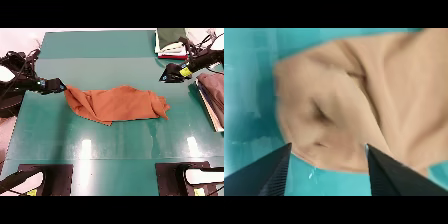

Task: Fold the shirts.

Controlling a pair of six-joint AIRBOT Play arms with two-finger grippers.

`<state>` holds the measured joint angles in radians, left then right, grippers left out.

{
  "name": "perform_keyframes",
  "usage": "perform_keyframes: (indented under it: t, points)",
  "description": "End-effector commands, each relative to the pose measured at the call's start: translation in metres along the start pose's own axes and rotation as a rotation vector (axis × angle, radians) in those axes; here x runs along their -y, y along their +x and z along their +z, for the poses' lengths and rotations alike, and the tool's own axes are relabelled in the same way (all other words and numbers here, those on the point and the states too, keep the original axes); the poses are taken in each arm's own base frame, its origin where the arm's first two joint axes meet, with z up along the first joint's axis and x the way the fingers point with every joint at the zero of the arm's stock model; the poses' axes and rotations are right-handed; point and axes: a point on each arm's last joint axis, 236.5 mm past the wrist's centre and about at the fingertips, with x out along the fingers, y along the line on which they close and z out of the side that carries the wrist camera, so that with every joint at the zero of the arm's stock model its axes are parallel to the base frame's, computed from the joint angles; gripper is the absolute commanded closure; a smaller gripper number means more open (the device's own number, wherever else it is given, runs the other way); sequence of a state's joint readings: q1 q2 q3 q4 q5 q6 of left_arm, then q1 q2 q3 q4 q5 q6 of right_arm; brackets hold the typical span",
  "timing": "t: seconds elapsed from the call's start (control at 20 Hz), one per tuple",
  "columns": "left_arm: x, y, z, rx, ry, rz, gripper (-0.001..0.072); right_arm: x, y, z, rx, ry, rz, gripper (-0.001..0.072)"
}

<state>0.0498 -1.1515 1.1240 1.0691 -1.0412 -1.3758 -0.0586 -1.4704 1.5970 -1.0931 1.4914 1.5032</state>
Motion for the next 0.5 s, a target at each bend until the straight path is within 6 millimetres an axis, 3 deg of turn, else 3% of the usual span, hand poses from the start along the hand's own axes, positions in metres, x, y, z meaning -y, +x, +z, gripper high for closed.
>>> perform_keyframes:
  t: [0.0, 0.25, 0.45]
  points:
    - [-0.026, -0.004, -0.012, -0.058, -0.075, 0.023, 0.0155, 0.007, -0.012, -0.011, 0.012, -0.011, -0.009, 0.0302]
    - [-0.034, 0.011, -0.04, -0.121, -0.123, 0.017, 0.0155, 0.019, 0.004, -0.06, -0.019, 0.041, -0.012, 0.0303]
    - [-0.033, 0.03, -0.074, -0.184, -0.149, -0.025, 0.0156, 0.022, 0.018, -0.082, -0.012, 0.063, -0.016, 0.0303]
